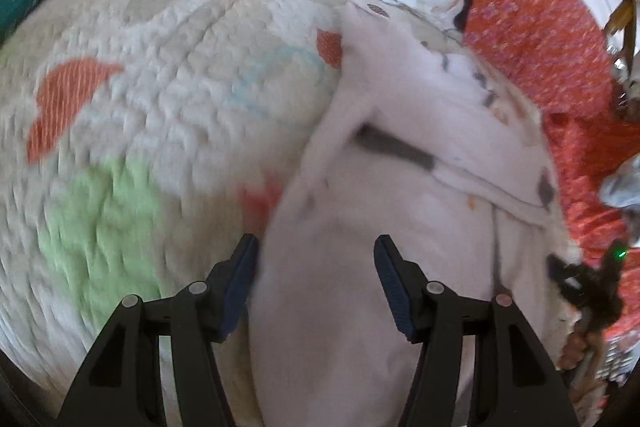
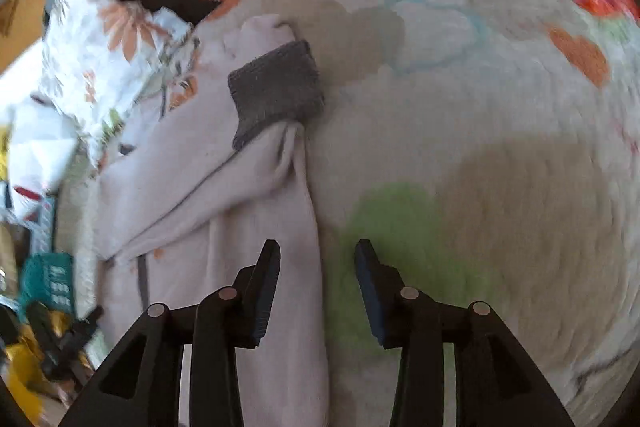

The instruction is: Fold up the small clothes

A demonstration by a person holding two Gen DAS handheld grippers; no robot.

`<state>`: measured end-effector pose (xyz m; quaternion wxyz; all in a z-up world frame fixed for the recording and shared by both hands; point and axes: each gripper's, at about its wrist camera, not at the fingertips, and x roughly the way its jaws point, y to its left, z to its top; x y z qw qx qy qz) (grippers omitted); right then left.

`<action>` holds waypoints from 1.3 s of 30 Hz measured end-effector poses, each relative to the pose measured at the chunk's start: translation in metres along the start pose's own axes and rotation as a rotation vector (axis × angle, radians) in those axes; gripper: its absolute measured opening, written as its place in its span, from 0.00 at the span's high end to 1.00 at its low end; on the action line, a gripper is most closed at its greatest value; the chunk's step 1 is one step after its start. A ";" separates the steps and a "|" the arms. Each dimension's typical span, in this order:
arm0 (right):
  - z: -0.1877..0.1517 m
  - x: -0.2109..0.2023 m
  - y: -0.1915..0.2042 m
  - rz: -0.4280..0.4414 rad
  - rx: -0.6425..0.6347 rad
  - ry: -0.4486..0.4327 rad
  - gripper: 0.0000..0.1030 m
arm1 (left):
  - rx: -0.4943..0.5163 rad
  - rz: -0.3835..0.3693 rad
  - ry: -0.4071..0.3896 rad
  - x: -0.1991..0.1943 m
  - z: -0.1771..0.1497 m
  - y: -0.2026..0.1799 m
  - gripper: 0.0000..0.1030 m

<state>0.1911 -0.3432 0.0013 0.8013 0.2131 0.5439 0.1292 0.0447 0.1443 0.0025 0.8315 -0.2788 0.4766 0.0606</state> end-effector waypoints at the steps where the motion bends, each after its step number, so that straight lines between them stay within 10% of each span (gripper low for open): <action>1: -0.006 -0.004 -0.001 0.018 0.006 0.005 0.59 | -0.015 -0.027 0.002 -0.003 -0.010 0.001 0.43; 5: -0.047 -0.006 -0.014 0.272 0.140 0.104 0.59 | -0.025 -0.071 -0.016 -0.016 -0.051 -0.002 0.43; 11: -0.110 -0.013 -0.014 0.414 0.177 0.147 0.59 | -0.077 -0.144 0.001 -0.030 -0.106 0.003 0.43; 27: -0.186 -0.020 0.024 0.342 -0.043 0.167 0.60 | -0.129 -0.169 0.086 -0.026 -0.153 0.005 0.39; 31: -0.185 -0.017 0.018 0.292 -0.013 0.153 0.89 | -0.147 -0.103 0.090 -0.028 -0.149 0.012 0.94; 39: -0.172 -0.079 0.011 0.392 -0.034 0.057 0.91 | -0.189 -0.208 -0.109 -0.123 -0.131 0.031 0.94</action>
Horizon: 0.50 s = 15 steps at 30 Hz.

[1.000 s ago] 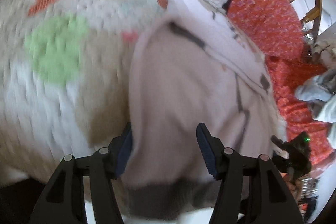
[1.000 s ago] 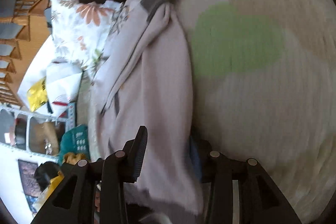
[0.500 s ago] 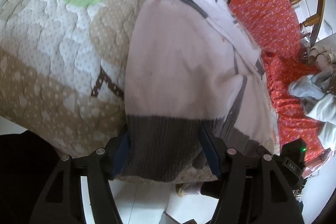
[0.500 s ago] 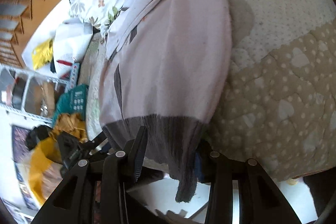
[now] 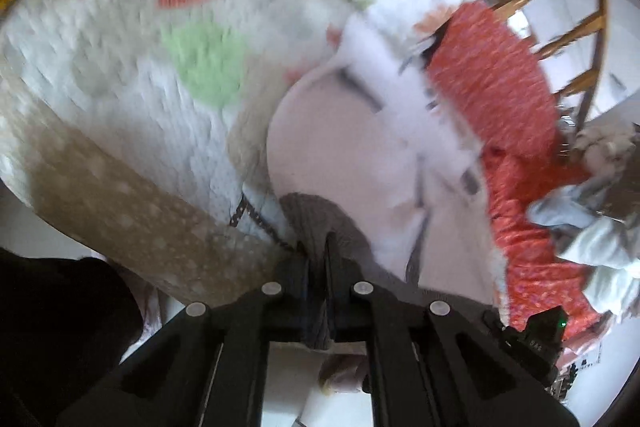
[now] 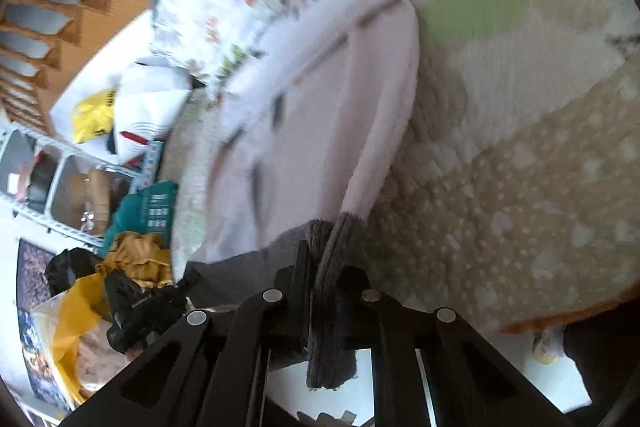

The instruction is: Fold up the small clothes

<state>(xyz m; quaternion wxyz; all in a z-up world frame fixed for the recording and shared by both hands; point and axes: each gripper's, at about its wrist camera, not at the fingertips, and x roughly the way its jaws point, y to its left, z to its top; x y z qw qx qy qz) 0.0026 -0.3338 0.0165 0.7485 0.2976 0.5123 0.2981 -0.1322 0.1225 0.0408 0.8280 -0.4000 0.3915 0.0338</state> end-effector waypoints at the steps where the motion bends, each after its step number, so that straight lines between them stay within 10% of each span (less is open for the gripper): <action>1: -0.003 -0.010 0.002 0.008 -0.009 -0.005 0.91 | 0.009 -0.008 -0.005 -0.011 -0.003 -0.002 0.95; 10: -0.049 -0.040 -0.010 -0.002 0.008 0.083 0.91 | 0.022 0.003 0.050 -0.027 -0.045 -0.004 0.96; 15: -0.022 -0.033 -0.003 0.004 -0.008 0.099 0.91 | 0.025 0.006 -0.006 -0.023 -0.010 -0.016 0.96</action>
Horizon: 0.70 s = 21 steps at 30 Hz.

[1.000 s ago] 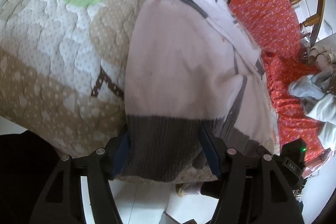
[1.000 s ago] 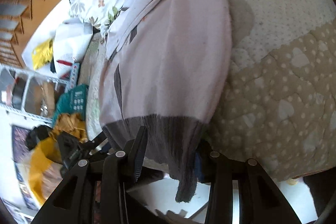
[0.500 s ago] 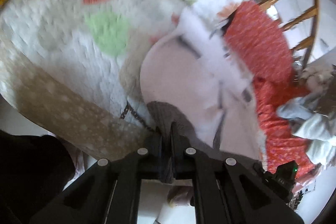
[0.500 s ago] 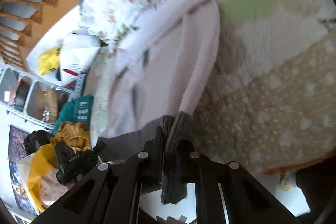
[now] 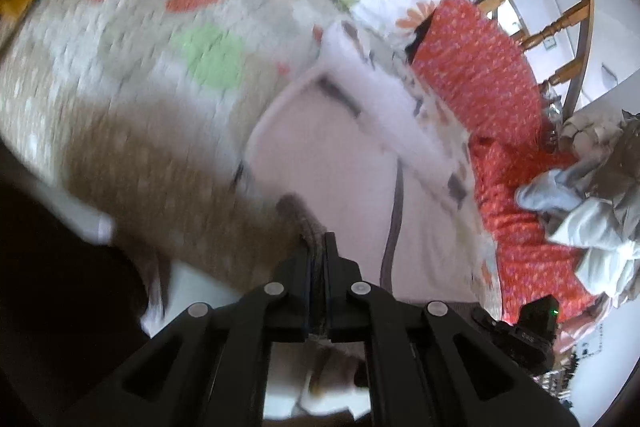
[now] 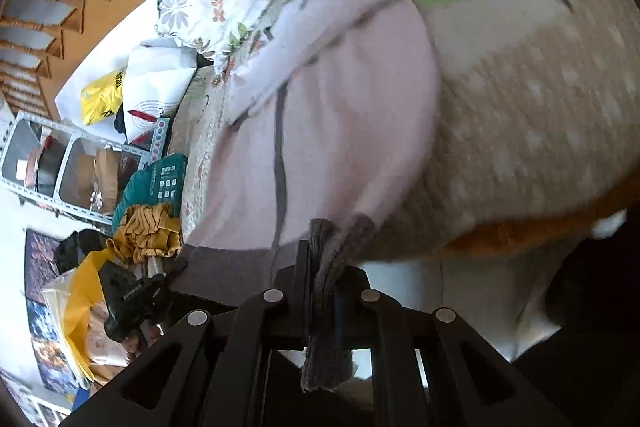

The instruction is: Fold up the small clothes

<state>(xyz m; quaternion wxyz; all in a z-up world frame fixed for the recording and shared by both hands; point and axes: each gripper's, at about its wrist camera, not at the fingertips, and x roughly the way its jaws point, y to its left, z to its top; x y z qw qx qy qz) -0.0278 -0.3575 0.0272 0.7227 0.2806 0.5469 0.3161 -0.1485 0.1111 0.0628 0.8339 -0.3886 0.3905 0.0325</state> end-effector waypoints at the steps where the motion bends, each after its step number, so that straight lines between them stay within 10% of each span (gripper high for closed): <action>1: 0.013 0.000 0.008 -0.004 -0.025 -0.004 0.91 | 0.004 0.004 -0.011 0.003 0.011 -0.002 0.96; 11: 0.184 0.032 0.038 -0.034 -0.063 -0.116 0.91 | 0.103 0.086 -0.038 0.136 0.204 -0.051 0.96; 21: 0.308 0.119 -0.013 -0.091 0.083 -0.103 0.91 | 0.094 0.160 0.005 0.268 0.274 -0.069 0.95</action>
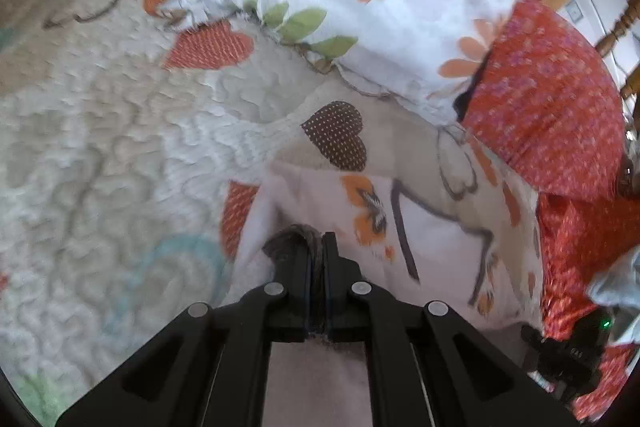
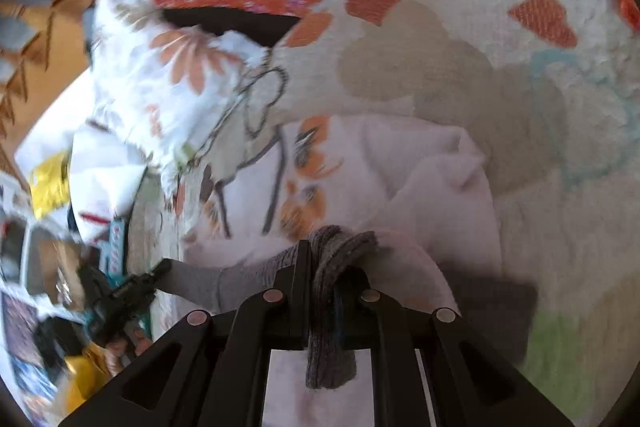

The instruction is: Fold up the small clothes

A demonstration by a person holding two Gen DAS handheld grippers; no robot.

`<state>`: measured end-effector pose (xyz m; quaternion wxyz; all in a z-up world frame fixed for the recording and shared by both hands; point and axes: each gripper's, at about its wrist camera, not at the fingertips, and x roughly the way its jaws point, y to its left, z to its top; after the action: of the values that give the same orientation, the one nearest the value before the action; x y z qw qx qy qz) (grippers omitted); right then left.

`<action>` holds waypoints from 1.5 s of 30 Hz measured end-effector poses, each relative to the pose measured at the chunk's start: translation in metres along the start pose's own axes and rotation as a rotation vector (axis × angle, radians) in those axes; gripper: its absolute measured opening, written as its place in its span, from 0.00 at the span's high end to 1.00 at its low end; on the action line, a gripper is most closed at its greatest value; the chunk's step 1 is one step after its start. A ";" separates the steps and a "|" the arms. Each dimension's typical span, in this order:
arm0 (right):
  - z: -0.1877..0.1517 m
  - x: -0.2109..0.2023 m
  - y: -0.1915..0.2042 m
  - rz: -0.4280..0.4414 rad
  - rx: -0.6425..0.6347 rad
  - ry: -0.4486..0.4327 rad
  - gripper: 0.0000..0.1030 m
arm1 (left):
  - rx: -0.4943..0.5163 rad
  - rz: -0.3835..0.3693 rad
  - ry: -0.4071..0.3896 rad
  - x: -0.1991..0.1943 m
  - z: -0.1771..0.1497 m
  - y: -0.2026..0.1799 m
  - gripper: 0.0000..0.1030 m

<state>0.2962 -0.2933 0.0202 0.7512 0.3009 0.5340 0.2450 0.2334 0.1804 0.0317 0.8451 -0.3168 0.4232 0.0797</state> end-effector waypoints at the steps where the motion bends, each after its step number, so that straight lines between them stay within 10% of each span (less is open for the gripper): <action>1: 0.008 0.009 -0.012 0.031 0.043 0.016 0.90 | -0.021 -0.003 0.009 0.009 0.003 0.003 0.95; 4: 0.022 0.021 -0.038 0.103 0.147 0.015 0.87 | -0.081 -0.034 0.023 0.023 0.010 0.014 0.93; 8: 0.045 0.014 -0.052 0.122 0.195 -0.079 0.67 | -0.120 -0.057 -0.021 0.012 0.015 0.017 0.56; 13: 0.058 -0.004 -0.036 0.041 0.111 -0.183 0.52 | -0.125 -0.026 -0.100 -0.019 0.022 0.018 0.36; 24: 0.013 0.004 0.026 -0.127 -0.229 -0.106 0.53 | 0.204 0.209 -0.016 -0.044 -0.032 0.013 0.35; 30: -0.021 0.008 0.024 -0.211 -0.313 -0.025 0.53 | 0.299 0.375 0.131 -0.038 -0.086 0.034 0.35; 35: -0.036 0.014 0.010 -0.301 -0.314 0.038 0.56 | 0.259 0.479 0.081 -0.054 -0.095 0.058 0.33; 45: -0.045 -0.045 0.013 -0.400 -0.295 -0.151 0.55 | 0.070 0.330 -0.022 -0.117 -0.109 0.078 0.33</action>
<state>0.2389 -0.3069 0.0478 0.8581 0.0941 0.4839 0.1439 0.0556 0.1918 0.0364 0.8356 -0.2123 0.4626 0.2063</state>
